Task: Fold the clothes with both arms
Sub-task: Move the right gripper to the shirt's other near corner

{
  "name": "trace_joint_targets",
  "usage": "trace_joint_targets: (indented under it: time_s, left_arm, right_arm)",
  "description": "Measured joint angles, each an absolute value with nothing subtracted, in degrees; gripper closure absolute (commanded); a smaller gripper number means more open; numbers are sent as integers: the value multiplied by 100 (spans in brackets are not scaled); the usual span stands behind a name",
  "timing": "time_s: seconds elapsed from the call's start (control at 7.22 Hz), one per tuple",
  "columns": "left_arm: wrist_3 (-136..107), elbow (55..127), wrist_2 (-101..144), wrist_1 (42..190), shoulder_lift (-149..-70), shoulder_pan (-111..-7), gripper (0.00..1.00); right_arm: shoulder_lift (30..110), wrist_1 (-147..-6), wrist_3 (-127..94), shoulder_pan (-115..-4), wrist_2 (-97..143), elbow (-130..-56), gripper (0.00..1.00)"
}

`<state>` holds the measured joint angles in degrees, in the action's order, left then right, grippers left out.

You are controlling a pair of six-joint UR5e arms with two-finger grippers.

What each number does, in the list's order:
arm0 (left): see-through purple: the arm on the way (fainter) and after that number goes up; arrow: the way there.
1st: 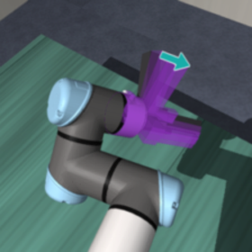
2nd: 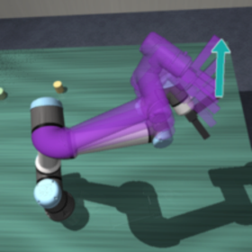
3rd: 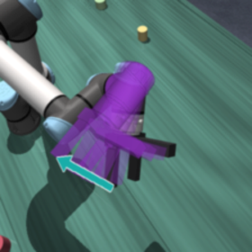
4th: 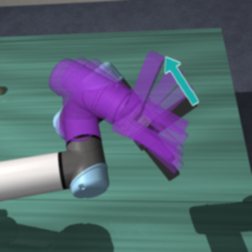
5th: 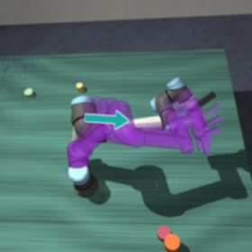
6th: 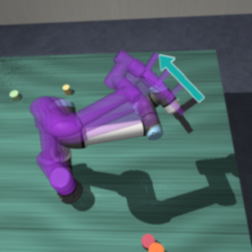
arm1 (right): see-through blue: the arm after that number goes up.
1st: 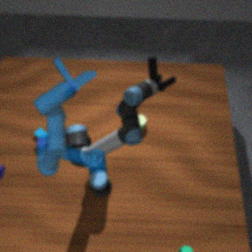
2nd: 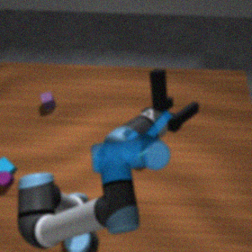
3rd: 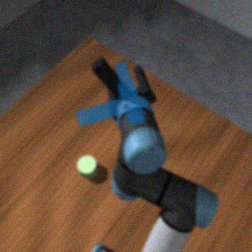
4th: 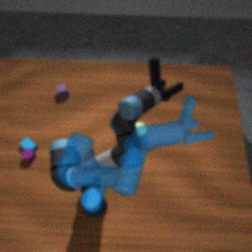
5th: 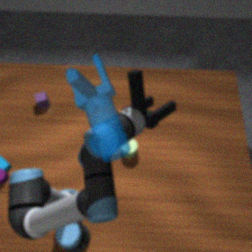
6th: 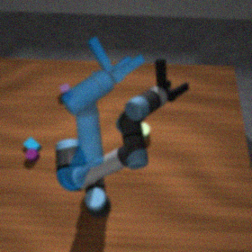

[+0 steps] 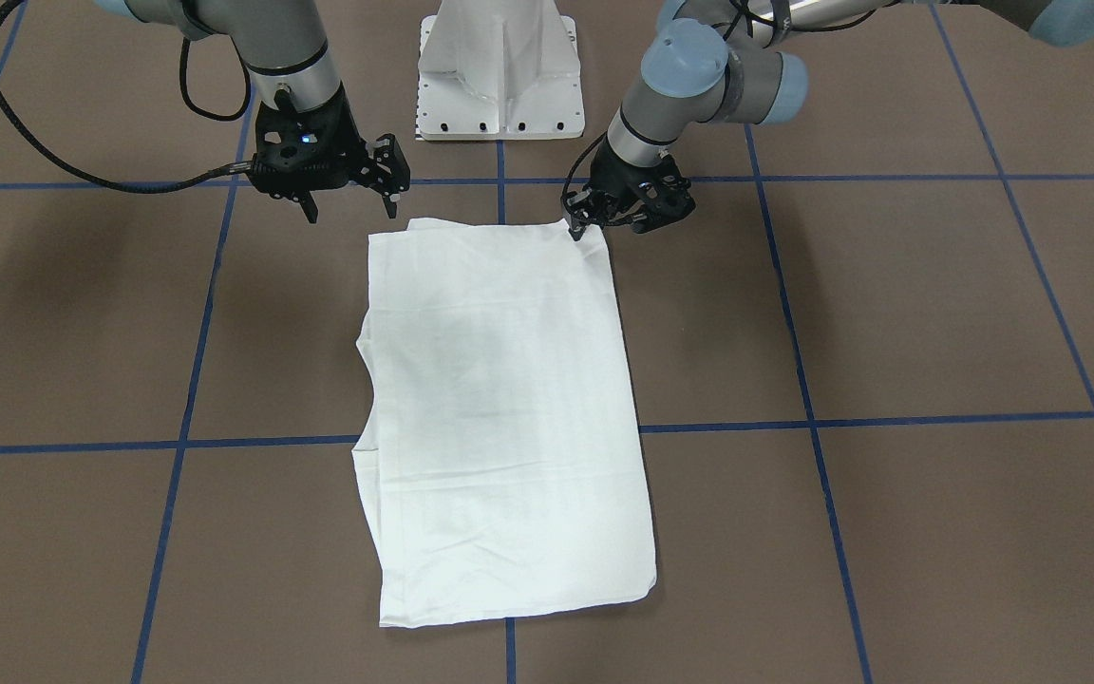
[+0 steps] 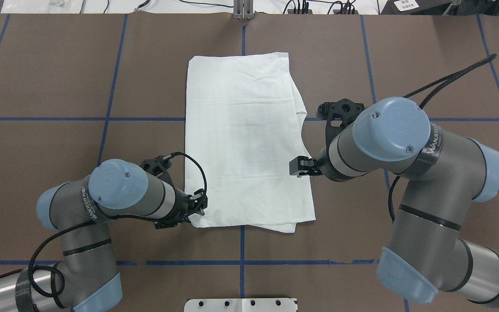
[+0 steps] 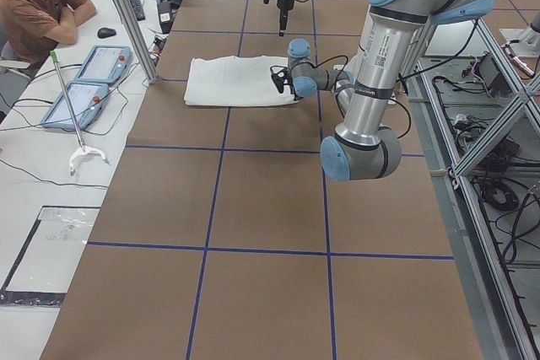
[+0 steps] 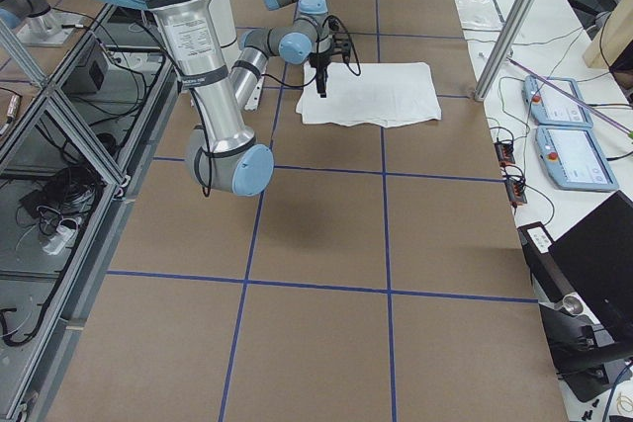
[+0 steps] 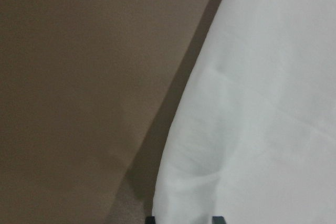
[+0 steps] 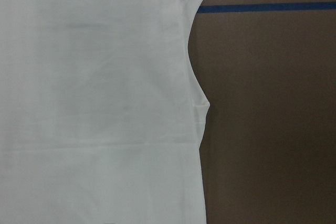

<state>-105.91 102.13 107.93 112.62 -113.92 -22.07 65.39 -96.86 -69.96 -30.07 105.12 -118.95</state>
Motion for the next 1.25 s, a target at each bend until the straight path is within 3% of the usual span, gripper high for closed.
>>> trace_joint_targets:
  time_s: [0.28, 1.25]
  left_arm:
    - [-10591, 10208, 10793, 11254, -11384, -2206, 100]
    - [-10585, 10298, 10795, 11252, -11366, -2256, 100]
  right_arm:
    - [6534, -9686, -7008, -2997, 10512, -11884, 0]
    - [6378, -9656, -9839, -1992, 10100, -11642, 0]
